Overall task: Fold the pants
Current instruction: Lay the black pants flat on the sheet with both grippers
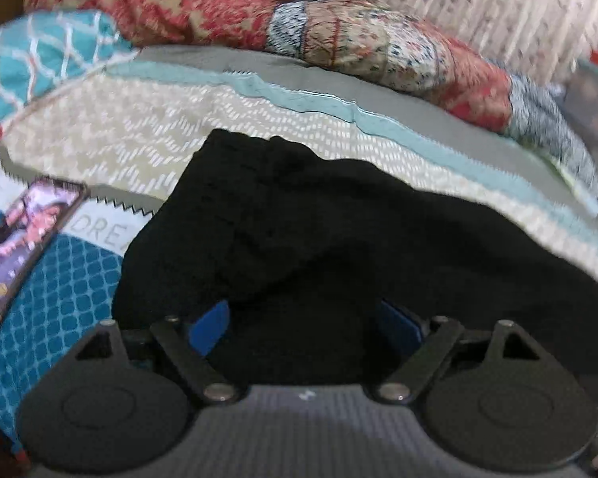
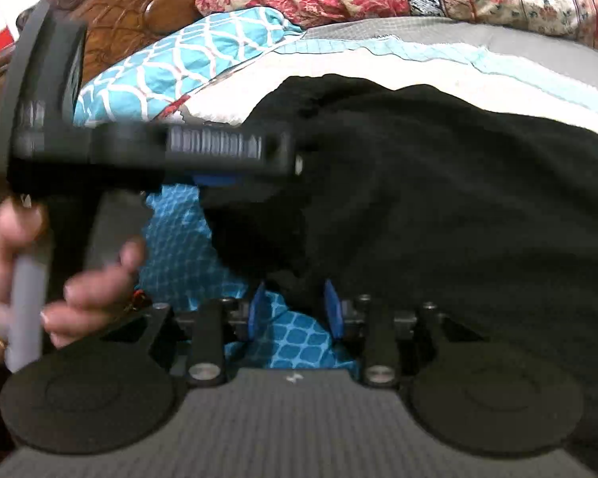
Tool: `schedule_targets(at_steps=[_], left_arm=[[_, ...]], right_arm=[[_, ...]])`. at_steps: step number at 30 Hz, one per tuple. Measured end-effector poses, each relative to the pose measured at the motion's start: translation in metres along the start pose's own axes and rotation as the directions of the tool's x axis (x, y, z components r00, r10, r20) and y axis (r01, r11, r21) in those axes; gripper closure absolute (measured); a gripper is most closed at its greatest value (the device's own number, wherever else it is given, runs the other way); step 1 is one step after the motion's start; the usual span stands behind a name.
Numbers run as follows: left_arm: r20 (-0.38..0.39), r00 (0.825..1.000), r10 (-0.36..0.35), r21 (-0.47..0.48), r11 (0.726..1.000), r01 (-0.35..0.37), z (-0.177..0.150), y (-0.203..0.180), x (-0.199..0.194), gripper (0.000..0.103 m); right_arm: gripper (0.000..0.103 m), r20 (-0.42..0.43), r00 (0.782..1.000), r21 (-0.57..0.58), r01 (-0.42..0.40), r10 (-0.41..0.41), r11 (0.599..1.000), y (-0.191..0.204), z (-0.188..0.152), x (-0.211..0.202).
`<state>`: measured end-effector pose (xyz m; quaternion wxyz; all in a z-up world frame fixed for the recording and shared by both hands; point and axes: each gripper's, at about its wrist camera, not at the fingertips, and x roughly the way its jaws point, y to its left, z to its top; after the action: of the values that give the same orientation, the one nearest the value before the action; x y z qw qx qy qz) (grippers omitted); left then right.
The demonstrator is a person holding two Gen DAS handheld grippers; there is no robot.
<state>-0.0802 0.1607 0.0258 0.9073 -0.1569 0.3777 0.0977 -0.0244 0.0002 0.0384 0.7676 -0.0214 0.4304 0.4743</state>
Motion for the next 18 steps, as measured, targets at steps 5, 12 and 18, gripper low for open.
schedule_targets(at_steps=[5, 12, 18], left_arm=[[0.002, 0.999, 0.035, 0.047, 0.998, -0.035, -0.002, -0.005, -0.003, 0.019], [0.068, 0.997, -0.044, 0.003, 0.999, 0.043, 0.008, -0.014, -0.030, 0.018], [0.035, 0.998, -0.046, 0.099, 0.994, 0.043, -0.004, -0.040, -0.020, 0.018]], right_arm=[[0.066, 0.054, 0.999, 0.088, -0.015, 0.010, 0.996, -0.019, 0.008, -0.017], [0.066, 0.155, 0.983, 0.152, 0.075, -0.098, 0.986, -0.040, 0.005, -0.055], [0.066, 0.144, 0.980, 0.212, 0.103, -0.135, 0.972, -0.050, -0.007, -0.056]])
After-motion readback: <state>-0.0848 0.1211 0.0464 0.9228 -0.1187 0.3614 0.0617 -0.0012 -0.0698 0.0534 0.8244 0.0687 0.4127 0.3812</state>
